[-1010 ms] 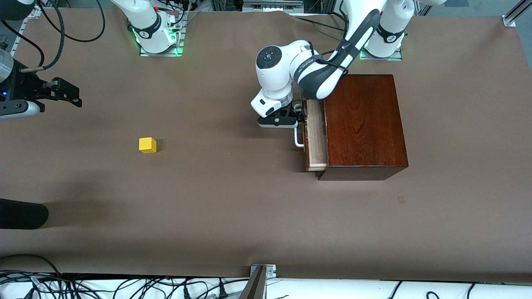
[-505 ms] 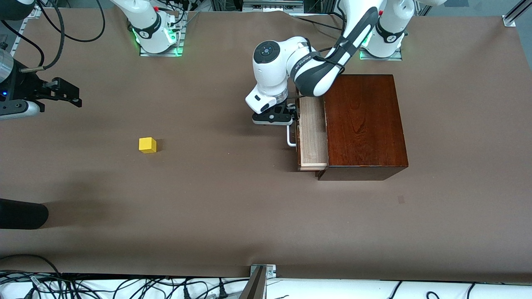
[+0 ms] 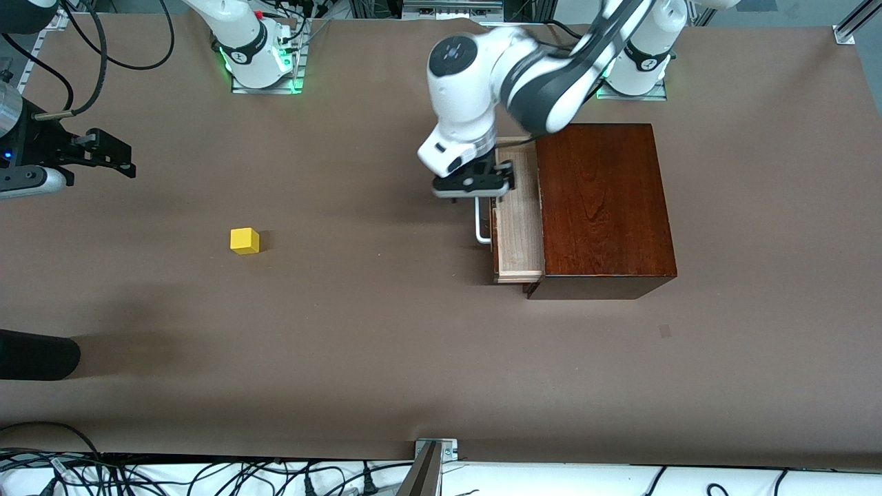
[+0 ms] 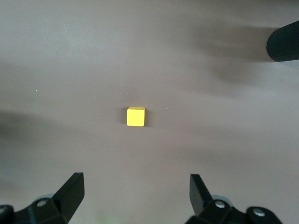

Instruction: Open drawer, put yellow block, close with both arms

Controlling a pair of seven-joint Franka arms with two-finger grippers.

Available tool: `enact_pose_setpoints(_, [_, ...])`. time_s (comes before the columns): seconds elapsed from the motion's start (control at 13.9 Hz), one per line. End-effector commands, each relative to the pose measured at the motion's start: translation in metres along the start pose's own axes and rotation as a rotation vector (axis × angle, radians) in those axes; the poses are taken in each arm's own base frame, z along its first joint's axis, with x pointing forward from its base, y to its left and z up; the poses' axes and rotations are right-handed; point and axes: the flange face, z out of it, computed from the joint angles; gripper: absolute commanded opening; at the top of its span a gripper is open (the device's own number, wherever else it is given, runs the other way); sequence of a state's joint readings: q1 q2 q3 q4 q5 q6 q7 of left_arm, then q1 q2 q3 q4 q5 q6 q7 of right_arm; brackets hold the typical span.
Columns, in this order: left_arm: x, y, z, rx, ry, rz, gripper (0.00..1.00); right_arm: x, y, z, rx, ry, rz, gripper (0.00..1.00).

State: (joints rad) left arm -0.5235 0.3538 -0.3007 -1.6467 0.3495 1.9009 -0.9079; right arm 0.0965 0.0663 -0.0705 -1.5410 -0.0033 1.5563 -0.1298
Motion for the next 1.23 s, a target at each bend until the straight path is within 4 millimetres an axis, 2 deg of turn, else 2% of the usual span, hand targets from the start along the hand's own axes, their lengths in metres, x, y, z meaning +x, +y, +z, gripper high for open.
enact_pose_setpoints(0.0, [0.028, -0.083, -0.053, 0.001, -0.020, 0.009, 1.00, -0.002, 0.000, -0.006, 0.011, 0.005, 0.008, 1.00])
enact_pose_setpoints(0.22, [0.076, -0.182, -0.093, -0.103, -0.145, 0.038, 1.00, -0.002, 0.000, -0.006, 0.011, 0.005, 0.007, 1.00])
enact_pose_setpoints(0.36, [0.102, -0.245, -0.098, -0.132, -0.152, 0.113, 1.00, -0.002, 0.000, -0.006, 0.011, 0.005, 0.007, 1.00])
enact_pose_setpoints(0.5, [0.105, -0.298, -0.102, -0.178, -0.147, 0.168, 1.00, -0.002, 0.000, -0.005, 0.011, 0.003, 0.007, 1.00])
enact_pose_setpoints(0.65, [0.095, -0.349, -0.100, -0.208, -0.160, 0.122, 1.00, -0.002, 0.000, -0.006, 0.011, 0.005, 0.007, 1.00])
enact_pose_setpoints(0.72, [0.091, -0.372, -0.093, -0.218, -0.167, 0.095, 1.00, -0.002, 0.000, -0.006, 0.011, 0.006, 0.008, 1.00])
enact_pose_setpoints(0.79, [0.088, -0.387, -0.092, -0.237, -0.165, 0.072, 1.00, -0.002, 0.000, -0.006, 0.011, 0.005, 0.007, 1.00])
enact_pose_setpoints(1.01, [0.080, -0.413, -0.089, -0.228, -0.084, 0.014, 1.00, -0.002, 0.000, -0.005, 0.011, 0.003, 0.007, 1.00])
enact_pose_setpoints(1.15, [0.075, -0.418, -0.079, -0.226, -0.077, -0.009, 1.00, -0.002, 0.000, -0.005, 0.011, 0.003, 0.007, 1.00])
